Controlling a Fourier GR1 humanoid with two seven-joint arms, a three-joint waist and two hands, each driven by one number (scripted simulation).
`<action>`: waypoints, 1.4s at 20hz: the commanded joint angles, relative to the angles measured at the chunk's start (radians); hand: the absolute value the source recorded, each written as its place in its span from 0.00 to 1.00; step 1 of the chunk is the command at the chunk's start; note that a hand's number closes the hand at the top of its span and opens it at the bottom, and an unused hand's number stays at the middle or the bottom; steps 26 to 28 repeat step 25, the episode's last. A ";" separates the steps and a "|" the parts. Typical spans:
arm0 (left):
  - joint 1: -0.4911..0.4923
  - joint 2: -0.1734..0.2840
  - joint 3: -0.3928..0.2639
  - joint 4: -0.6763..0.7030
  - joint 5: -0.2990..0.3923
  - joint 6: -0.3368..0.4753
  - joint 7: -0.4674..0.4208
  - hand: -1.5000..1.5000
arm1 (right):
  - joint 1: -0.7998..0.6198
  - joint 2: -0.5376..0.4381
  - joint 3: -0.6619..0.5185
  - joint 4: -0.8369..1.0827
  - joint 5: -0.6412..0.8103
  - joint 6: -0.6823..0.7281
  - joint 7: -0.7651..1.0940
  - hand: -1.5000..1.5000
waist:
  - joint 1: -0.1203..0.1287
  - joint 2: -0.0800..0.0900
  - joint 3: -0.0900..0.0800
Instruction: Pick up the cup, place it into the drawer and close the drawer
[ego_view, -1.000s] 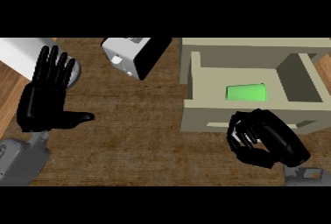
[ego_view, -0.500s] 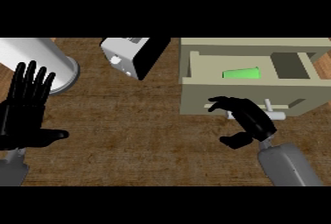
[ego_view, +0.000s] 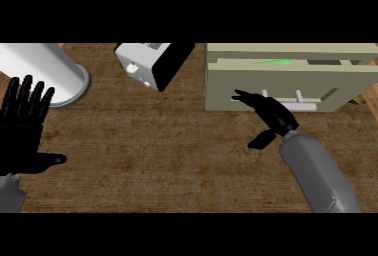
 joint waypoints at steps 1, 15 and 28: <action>-0.025 -0.050 0.025 0.061 -0.042 -0.030 -0.016 0.00 | -0.078 0.012 -0.039 0.179 0.001 -0.015 -0.086 0.00 | -0.007 0.001 0.001; -0.026 -0.047 0.024 0.035 -0.043 -0.076 0.008 0.00 | -0.444 -0.109 -0.184 0.618 -0.027 0.014 -0.175 0.00 | 0.057 0.030 0.004; 0.008 -0.076 -0.015 0.021 -0.095 -0.073 -0.008 0.00 | -0.462 -0.211 -0.203 0.664 -0.032 0.054 -0.245 0.00 | 0.080 0.039 0.005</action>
